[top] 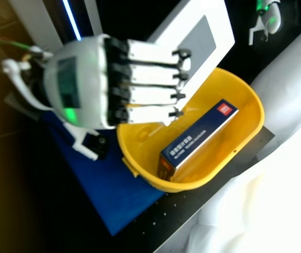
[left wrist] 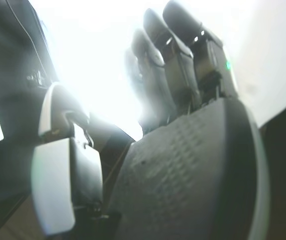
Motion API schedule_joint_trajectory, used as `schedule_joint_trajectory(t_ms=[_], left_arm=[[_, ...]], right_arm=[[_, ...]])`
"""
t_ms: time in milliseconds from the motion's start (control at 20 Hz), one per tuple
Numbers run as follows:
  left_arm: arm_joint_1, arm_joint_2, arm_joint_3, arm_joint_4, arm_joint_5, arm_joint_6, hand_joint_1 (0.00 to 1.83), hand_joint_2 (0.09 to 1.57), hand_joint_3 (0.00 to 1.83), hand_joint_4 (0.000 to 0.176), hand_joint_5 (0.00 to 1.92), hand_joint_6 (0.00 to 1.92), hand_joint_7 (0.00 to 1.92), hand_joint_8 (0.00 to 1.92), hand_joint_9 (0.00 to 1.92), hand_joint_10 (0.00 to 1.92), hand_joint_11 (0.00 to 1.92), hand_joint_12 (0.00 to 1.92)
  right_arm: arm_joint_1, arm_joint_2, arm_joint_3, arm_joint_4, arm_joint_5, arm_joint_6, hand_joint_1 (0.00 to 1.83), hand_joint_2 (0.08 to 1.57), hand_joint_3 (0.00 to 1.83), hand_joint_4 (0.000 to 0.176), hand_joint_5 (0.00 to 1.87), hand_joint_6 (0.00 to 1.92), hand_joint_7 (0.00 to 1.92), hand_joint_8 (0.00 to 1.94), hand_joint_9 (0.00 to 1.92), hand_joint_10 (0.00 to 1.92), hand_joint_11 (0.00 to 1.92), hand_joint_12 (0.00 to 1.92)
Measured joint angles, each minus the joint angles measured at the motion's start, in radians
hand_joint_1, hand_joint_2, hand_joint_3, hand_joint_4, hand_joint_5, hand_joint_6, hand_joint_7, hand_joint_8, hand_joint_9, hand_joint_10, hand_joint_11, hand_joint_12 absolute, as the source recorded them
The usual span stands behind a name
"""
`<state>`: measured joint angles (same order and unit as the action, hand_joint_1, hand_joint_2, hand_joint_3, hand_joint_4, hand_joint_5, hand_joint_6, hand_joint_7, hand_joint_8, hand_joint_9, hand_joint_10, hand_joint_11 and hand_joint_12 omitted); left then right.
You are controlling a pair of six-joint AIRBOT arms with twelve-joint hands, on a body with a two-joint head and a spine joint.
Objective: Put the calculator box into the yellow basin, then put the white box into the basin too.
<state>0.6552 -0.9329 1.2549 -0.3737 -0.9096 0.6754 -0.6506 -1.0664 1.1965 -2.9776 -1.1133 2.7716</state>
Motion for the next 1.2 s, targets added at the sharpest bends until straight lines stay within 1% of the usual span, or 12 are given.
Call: schedule_joint_trajectory(t_ms=[50,100,150,200,250,300,400,500,650,850,1100,1200], left_arm=[[0.0,0.0,0.0,0.001,0.0,0.0,0.78,1.15,0.0,0.0,0.73,0.01,0.74,0.03,0.52,0.6,0.17,1.34],[0.0,0.0,0.0,0.0,0.0,0.0,0.78,1.14,0.0,0.0,0.74,0.01,0.75,0.03,0.53,0.6,0.21,1.31],[0.0,0.0,0.0,-0.005,0.0,0.0,0.78,1.12,0.0,0.0,0.73,0.01,0.73,0.02,0.51,0.6,0.21,1.3],[0.0,0.0,0.0,-0.005,0.0,0.0,0.78,1.12,0.0,0.0,0.72,0.01,0.72,0.02,0.51,0.6,0.21,1.31],[0.0,0.0,0.0,-0.003,0.0,0.0,0.77,1.09,0.0,0.0,0.71,0.0,0.69,0.0,0.47,0.59,0.17,1.35],[0.0,0.0,0.0,-0.003,-0.001,0.0,0.78,1.09,0.0,0.0,0.7,0.0,0.68,0.0,0.44,0.59,0.13,1.35],[0.0,0.0,0.0,-0.004,-0.002,0.0,0.79,1.08,0.0,0.0,0.7,0.0,0.69,0.0,0.45,0.59,0.11,1.36],[0.002,0.0,0.0,-0.004,-0.008,-0.002,0.82,1.08,0.0,0.0,0.7,0.0,0.68,0.0,0.45,0.59,0.11,1.36],[0.008,0.0,-0.005,-0.003,-0.014,-0.006,0.82,1.09,0.0,0.0,0.72,0.01,0.7,0.01,0.46,0.56,0.09,1.39],[0.011,0.003,-0.011,-0.005,-0.021,-0.008,0.8,1.12,0.0,0.0,0.68,0.0,0.68,0.0,0.46,0.51,0.09,1.36],[0.025,0.035,-0.051,0.015,-0.061,-0.01,0.81,1.11,0.0,0.0,0.66,0.0,0.67,0.01,0.44,0.54,0.05,1.38],[0.045,0.052,-0.076,0.015,-0.095,-0.018,0.79,1.15,0.0,0.0,0.62,0.0,0.63,0.0,0.44,0.48,0.07,1.27]], right_arm=[[0.0,-0.001,0.0,0.0,0.006,-0.001,1.27,1.16,0.0,0.0,0.91,0.88,0.89,1.39,0.78,1.61,0.78,1.91],[0.0,-0.001,0.0,0.0,0.006,-0.001,1.22,1.16,0.0,0.0,0.89,1.0,0.9,1.29,0.71,1.44,0.66,1.87],[0.0,-0.001,0.001,0.0,0.006,-0.001,1.2,1.05,0.0,0.0,0.58,0.57,0.68,0.62,0.64,0.9,0.58,1.58],[0.0,-0.001,0.001,0.0,0.006,-0.002,1.14,0.98,0.0,0.0,0.52,0.29,0.65,0.28,0.66,0.65,0.61,1.47],[0.0,-0.001,0.001,0.0,0.006,-0.001,1.08,0.95,0.0,0.0,0.37,0.14,0.42,0.1,0.38,0.52,0.4,1.56],[0.0,-0.001,0.001,0.0,0.006,-0.001,1.02,0.92,0.0,0.0,0.29,0.07,0.24,0.02,0.12,0.35,0.08,1.42],[0.0,0.003,0.001,0.0,0.005,0.0,1.0,0.9,0.0,0.0,0.15,0.01,0.04,0.0,0.0,0.06,0.0,1.14],[0.003,0.008,0.001,0.0,0.003,0.0,1.0,0.9,0.0,0.0,0.13,0.0,0.0,0.0,0.0,0.0,0.0,0.21],[0.004,0.011,0.001,0.0,-0.001,0.001,0.96,0.91,0.0,0.0,0.11,0.02,0.0,0.0,0.0,0.0,0.0,0.01],[0.004,0.018,0.001,0.0,-0.002,0.002,0.97,0.96,0.02,0.0,0.16,0.03,0.0,0.0,0.0,0.0,0.04,0.02],[0.003,0.021,0.001,0.0,-0.006,0.031,0.99,1.02,0.0,0.0,0.75,0.18,0.41,0.06,0.37,0.15,0.0,1.52],[-0.032,0.036,-0.003,0.0,-0.054,0.07,1.04,1.05,0.01,0.0,0.72,0.39,0.58,0.06,0.49,0.3,0.0,1.65]])
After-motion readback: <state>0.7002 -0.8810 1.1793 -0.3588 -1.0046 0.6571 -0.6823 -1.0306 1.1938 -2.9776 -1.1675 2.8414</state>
